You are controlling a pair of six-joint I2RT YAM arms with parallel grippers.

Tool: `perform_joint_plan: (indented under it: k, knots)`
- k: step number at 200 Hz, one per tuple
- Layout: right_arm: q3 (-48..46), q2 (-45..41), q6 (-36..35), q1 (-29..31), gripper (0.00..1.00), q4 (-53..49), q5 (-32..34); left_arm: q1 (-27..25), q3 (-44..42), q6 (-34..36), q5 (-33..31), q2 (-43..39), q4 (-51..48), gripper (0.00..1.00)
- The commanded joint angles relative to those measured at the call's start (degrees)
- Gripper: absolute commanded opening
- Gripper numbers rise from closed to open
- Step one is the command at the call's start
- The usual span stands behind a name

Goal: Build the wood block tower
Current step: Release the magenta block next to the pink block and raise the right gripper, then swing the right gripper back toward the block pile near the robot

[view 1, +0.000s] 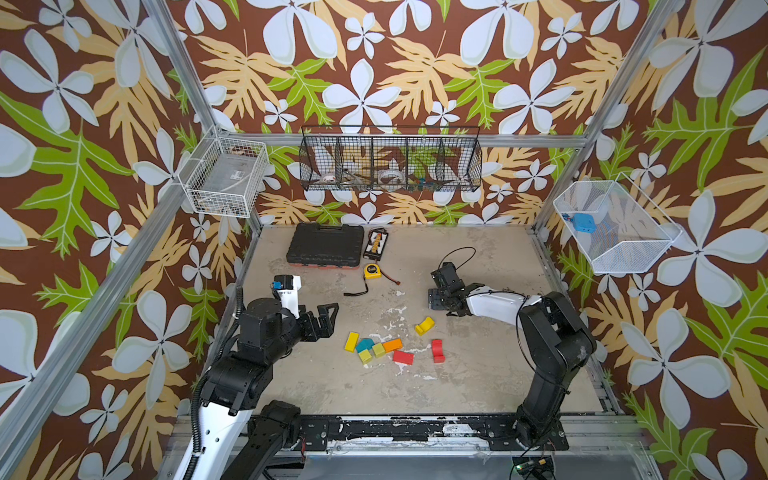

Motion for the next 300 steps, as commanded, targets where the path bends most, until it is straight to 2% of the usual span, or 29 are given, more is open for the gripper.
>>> perform_joint_plan:
  k: [1, 84, 147, 179, 224, 261, 300]
  knots:
    - [0.7, 1.0, 0.2, -0.1, 0.80, 1.2, -2.3, -0.1, 0.2, -0.4, -0.5, 0.0, 0.2, 1.00]
    - [0.4, 1.5, 0.9, -0.1, 0.79, 1.1, -1.9, -0.1, 0.2, -0.4, -0.4, -0.1, 0.2, 1.00]
    - [-0.1, 1.4, 1.2, -0.1, 0.65, 1.0, -1.8, -0.1, 0.2, -0.4, -0.5, -0.1, 0.1, 1.00]
    - [-0.3, 1.3, 1.2, -0.1, 0.64, 1.0, -1.4, -0.1, 0.2, -0.4, -0.5, -0.1, 0.1, 1.00]
    - [-0.1, 1.1, 1.2, -0.1, 0.65, 0.8, -1.2, -0.1, 0.2, -0.4, -0.5, -0.2, 0.1, 1.00]
    - [-1.1, -0.8, 1.5, -0.1, 0.75, 1.6, -0.8, -0.1, 0.2, -0.4, -0.6, -0.2, 0.1, 1.00]
    - [-1.8, -4.0, 1.5, 0.0, 0.77, 1.3, -0.7, -0.1, 0.2, -0.4, -0.6, -0.1, 0.1, 1.00]
